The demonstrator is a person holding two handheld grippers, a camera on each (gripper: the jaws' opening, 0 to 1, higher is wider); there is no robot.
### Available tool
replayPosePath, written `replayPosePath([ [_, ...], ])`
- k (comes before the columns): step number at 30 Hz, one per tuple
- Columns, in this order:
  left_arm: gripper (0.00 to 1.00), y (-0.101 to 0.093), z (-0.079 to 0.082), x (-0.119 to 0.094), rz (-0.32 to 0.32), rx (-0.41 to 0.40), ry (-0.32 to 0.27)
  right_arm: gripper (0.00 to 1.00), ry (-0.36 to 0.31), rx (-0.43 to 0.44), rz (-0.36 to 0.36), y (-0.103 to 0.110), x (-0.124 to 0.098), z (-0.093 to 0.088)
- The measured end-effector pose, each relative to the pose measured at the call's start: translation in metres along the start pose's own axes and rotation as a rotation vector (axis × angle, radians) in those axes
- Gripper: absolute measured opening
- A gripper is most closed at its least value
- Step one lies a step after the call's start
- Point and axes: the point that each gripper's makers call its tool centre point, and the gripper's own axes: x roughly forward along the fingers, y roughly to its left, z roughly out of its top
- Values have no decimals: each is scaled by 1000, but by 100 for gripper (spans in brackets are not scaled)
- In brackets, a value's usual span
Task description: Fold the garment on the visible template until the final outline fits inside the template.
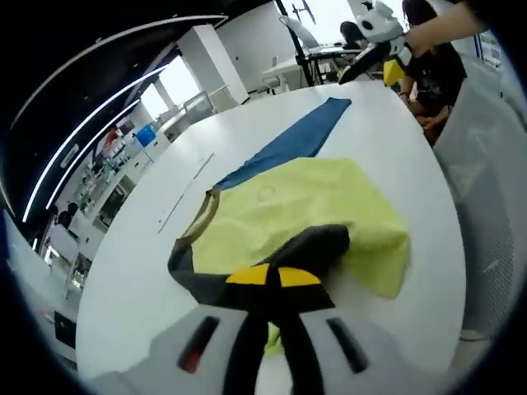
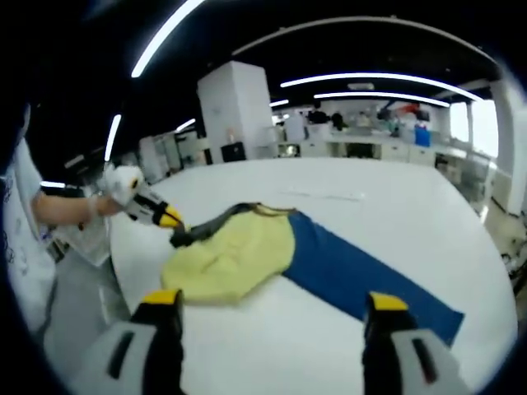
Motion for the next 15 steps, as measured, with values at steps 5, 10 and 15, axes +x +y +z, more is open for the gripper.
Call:
replayPosePath([
  [5, 0, 14, 7, 12, 4, 5, 1, 90, -6, 14, -8, 1, -4, -1],
  [10, 0, 37, 14, 25, 30, -55, -12, 90, -14, 31, -18, -3, -9, -3],
  [15, 0, 51, 13, 38, 47, -83, -9, 90, -12, 42, -22, -4, -8, -6],
])
